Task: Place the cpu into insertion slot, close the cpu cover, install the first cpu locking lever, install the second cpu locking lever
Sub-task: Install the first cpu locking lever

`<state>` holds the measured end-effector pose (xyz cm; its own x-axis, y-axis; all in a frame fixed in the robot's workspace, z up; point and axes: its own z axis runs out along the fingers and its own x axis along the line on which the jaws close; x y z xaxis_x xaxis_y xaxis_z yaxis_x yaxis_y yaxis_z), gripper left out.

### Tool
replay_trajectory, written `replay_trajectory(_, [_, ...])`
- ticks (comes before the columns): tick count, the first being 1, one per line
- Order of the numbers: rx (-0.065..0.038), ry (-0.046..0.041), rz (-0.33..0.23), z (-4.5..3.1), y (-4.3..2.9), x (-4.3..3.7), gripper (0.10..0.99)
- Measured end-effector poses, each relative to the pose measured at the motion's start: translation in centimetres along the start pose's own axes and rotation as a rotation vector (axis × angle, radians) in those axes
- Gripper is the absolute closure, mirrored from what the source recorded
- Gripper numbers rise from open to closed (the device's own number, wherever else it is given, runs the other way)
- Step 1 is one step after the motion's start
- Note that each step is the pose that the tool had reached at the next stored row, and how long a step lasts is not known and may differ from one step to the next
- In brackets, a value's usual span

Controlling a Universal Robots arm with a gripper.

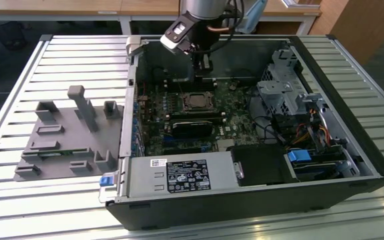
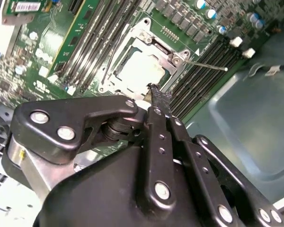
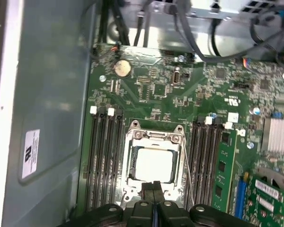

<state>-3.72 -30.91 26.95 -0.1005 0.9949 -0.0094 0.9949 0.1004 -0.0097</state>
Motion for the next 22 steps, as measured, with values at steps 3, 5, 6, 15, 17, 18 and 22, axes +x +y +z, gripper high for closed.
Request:
replay_trajectory(3, [0.000,-0.0006,-0.054,0.01,0.00,0.00,0.980])
replay_trajectory(5, [-0.001,-0.0010,-0.092,0.02,0.00,0.00,0.980])
replay_trajectory(6, [-0.001,-0.0012,-0.109,0.02,0.00,0.00,0.980])
replay_trajectory(15, [-0.004,0.0040,-0.259,0.11,0.00,0.00,0.980])
replay_trajectory(17, [-0.004,0.0058,-0.291,0.13,0.00,0.00,0.980])
replay_trajectory(18, [-0.005,0.0062,-0.308,0.14,0.00,0.00,0.980])
replay_trajectory(22, [-0.005,0.0074,-0.381,0.17,0.00,0.00,0.980])
